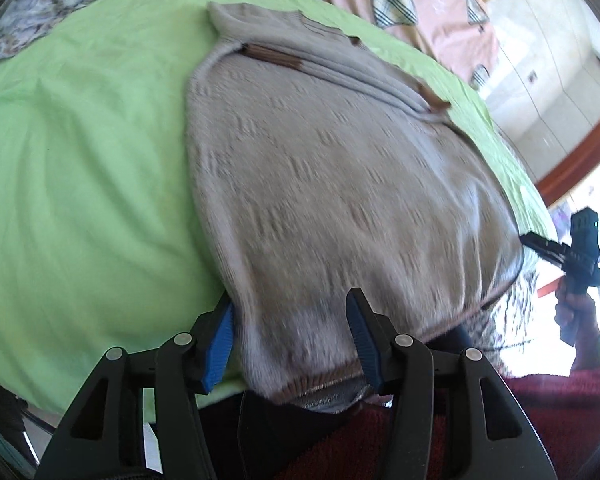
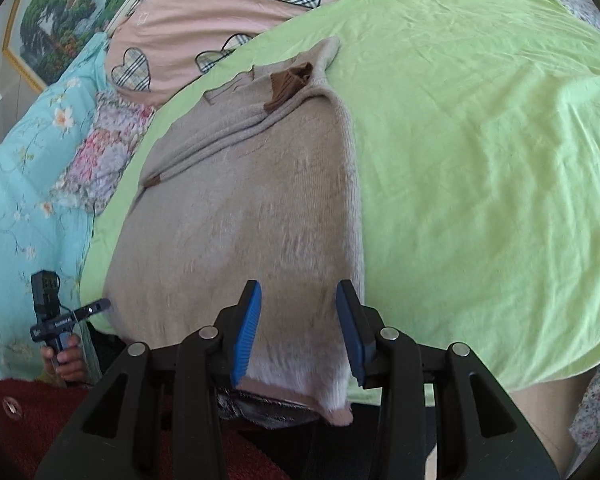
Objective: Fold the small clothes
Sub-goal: 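Grasp the brown ribbed hem with both grippers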
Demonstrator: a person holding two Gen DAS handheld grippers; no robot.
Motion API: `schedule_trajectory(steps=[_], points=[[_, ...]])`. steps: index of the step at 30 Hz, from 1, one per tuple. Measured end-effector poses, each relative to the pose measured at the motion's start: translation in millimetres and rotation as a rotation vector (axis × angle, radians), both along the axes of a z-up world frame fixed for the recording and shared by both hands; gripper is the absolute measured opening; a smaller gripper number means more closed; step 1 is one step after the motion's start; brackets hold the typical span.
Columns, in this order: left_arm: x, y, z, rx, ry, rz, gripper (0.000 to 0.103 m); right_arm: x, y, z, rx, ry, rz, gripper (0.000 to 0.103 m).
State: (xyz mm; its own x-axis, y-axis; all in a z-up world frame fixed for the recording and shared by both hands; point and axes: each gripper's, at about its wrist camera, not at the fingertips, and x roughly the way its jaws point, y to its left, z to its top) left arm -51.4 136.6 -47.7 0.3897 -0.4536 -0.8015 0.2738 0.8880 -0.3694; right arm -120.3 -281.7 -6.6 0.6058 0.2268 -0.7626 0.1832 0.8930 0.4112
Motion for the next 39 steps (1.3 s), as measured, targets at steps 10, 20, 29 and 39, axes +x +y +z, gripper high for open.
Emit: schedule_trajectory(steps=[10, 20, 29, 39], points=[[-11.6, -10.2, -11.1, 0.0, 0.021, -0.068, 0.053, -32.3, -7.4, -18.0, 0.025, 0.056, 0.056, 0.047], [-16.2, -18.8, -40.7, -0.002, 0.146, -0.184, 0.037, -10.7, 20.1, -57.9, 0.025, 0.128, 0.198, 0.047], [-26.7, -22.0, -24.4, 0.013, 0.062, -0.205, 0.008, -14.2, 27.1, -32.6, 0.079, 0.06, 0.316, 0.01], [-16.7, -2.4, 55.8, -0.132, -0.13, -0.11, 0.007, -3.1, 12.8, 25.2, 0.255, -0.222, 0.264, 0.01]])
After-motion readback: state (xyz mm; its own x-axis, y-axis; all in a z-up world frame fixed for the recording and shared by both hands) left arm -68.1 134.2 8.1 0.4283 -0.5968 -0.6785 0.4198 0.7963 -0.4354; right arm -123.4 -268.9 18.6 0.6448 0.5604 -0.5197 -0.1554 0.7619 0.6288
